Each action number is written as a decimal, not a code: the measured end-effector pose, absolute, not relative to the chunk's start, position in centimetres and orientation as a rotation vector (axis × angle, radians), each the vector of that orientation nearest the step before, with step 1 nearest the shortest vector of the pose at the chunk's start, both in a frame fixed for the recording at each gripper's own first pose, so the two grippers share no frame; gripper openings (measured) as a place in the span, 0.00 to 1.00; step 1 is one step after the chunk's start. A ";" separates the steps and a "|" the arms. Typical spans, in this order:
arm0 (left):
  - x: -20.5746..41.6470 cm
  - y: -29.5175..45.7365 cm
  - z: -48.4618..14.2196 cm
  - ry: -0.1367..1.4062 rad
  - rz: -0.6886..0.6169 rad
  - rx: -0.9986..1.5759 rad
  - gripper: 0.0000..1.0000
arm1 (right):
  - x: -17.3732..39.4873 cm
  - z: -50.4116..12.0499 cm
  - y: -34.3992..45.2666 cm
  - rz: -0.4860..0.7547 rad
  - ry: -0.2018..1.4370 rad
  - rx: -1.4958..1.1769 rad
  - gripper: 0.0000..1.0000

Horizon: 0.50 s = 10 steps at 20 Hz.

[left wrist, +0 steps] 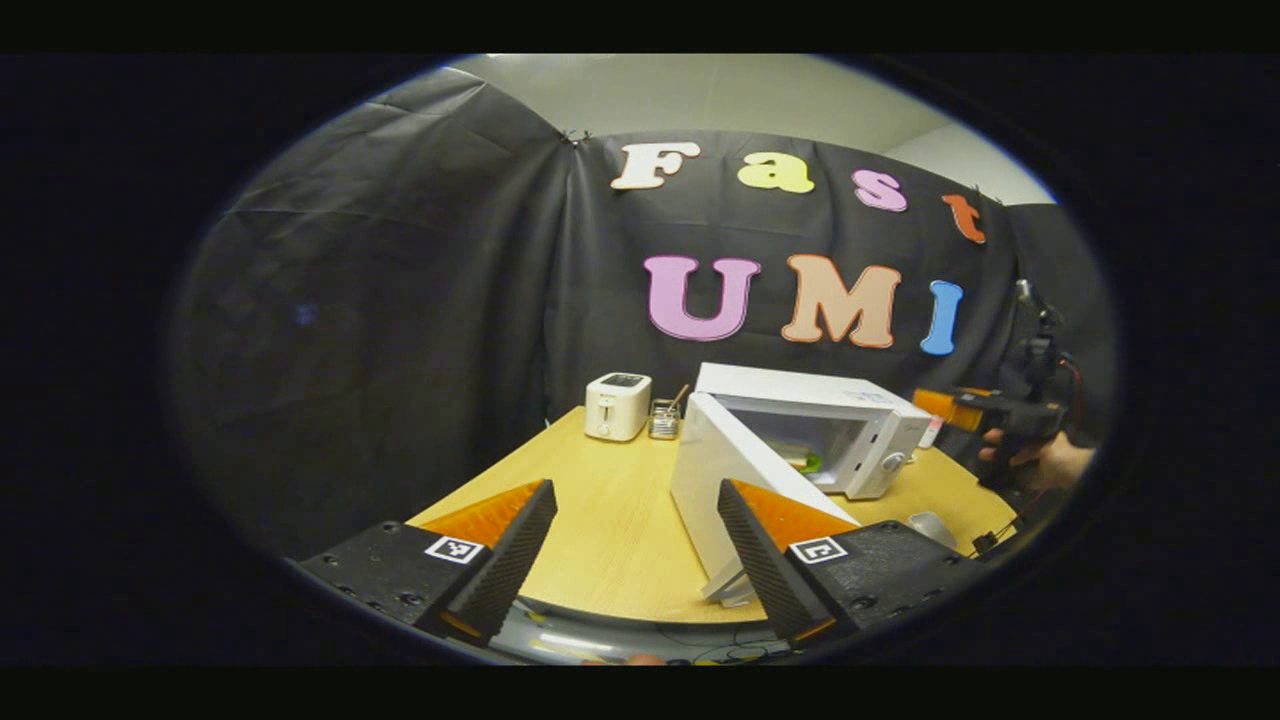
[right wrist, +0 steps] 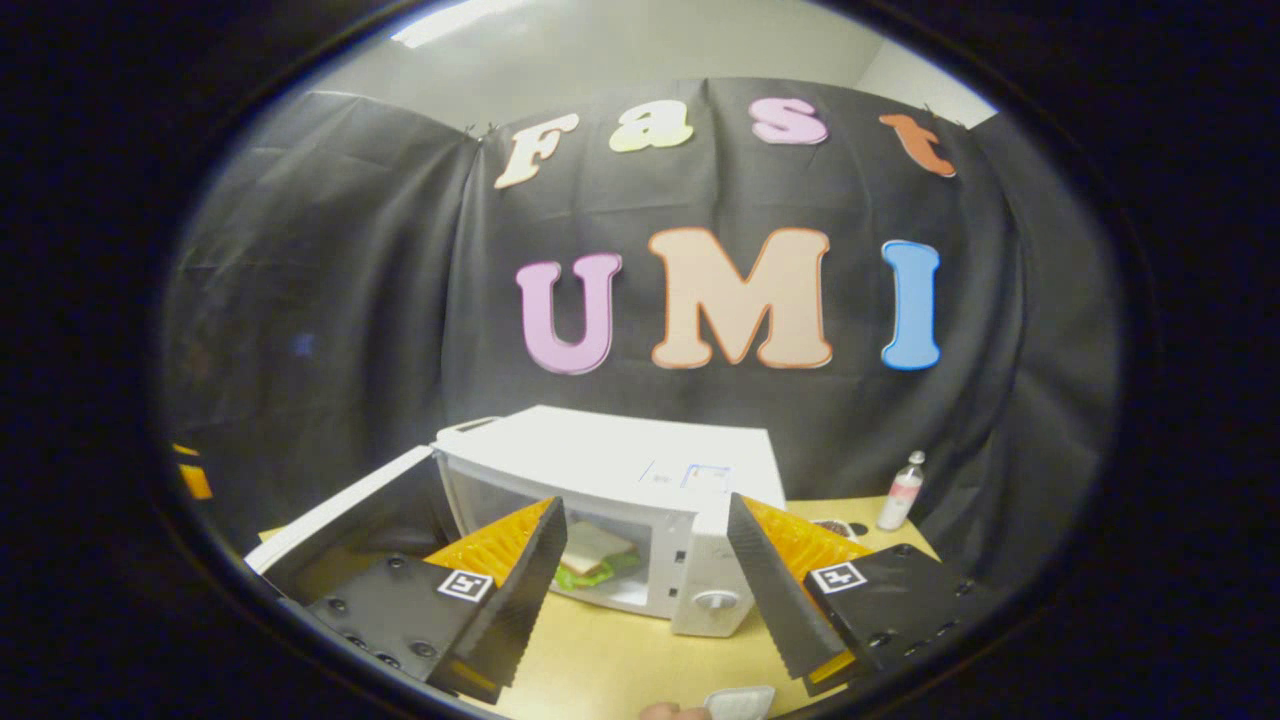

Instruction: Open the microwave oven with the left hand, put the food in, and close the microwave oven.

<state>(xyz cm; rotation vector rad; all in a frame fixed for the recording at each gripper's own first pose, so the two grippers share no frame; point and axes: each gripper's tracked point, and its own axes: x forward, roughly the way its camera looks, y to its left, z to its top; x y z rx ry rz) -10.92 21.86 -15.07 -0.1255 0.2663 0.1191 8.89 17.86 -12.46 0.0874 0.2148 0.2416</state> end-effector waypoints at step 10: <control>-10.0 17.7 -22.6 0.406 0.026 -0.058 0.00 | 7.5 -6.6 13.9 0.202 0.102 -0.023 0.96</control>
